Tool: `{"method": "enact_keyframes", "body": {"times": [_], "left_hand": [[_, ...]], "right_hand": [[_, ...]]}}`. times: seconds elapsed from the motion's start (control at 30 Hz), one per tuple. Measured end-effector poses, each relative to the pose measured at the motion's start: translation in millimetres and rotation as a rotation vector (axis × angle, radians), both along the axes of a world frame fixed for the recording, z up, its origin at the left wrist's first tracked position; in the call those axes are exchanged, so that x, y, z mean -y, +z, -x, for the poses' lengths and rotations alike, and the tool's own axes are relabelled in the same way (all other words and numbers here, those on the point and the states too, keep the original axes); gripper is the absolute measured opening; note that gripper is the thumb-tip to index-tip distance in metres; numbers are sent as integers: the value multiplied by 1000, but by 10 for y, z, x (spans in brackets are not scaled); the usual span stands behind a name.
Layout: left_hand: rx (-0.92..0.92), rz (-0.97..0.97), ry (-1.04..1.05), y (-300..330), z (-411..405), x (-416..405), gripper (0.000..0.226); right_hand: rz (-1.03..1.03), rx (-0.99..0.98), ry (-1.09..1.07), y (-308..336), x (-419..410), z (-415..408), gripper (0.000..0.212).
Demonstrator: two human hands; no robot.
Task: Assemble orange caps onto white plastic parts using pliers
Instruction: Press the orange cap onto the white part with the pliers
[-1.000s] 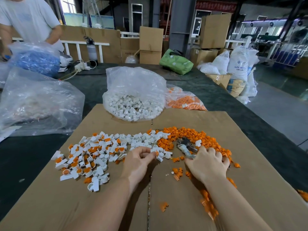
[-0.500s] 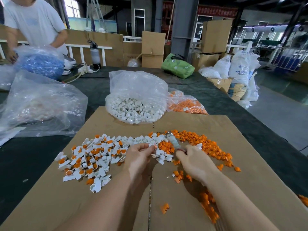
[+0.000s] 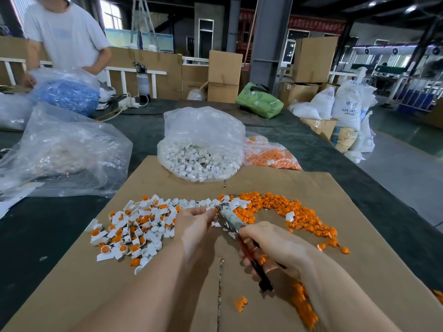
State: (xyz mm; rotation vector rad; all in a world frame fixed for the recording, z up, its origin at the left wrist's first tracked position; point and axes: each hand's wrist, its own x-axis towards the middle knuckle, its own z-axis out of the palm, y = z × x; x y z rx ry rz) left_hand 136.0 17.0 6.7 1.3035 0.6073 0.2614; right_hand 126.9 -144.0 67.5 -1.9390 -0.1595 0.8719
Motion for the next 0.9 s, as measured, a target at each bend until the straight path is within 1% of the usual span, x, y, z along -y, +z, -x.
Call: {"method": "enact_keyframes", "body": {"times": [0.13, 0.2, 0.33, 0.47, 0.57, 0.67, 0.7, 0.8, 0.83, 0.9], "left_hand": [[-2, 43, -1, -5, -12, 12, 6], [-3, 39, -19, 4, -9, 31, 6], [-7, -20, -28, 9, -1, 59, 19], [-22, 18, -17, -21, 3, 95, 11], [-15, 84, -4, -45, 16, 125, 11], [5, 159, -1, -75, 51, 122, 15], [5, 123, -10, -91, 64, 114, 14], [-31, -232, -67, -127, 117, 95, 4], [-30, -320, -88, -137, 139, 94, 1], [-23, -418, -131, -177, 170, 96, 4]], "right_hand": [[-21, 49, 14, -41, -24, 18, 31], [2, 101, 0, -62, -37, 38, 30], [165, 385, 45, -108, -27, 44, 31], [205, 489, 42, -167, -24, 39, 32], [192, 512, -20, -254, -2, 52, 35], [284, 594, -116, -358, 58, 33, 34], [355, 638, -152, -392, 88, 7, 35], [694, 826, -202, -487, 209, -88, 46], [801, 875, -198, -520, 248, -120, 49], [938, 928, -185, -587, 307, -186, 57]]}}
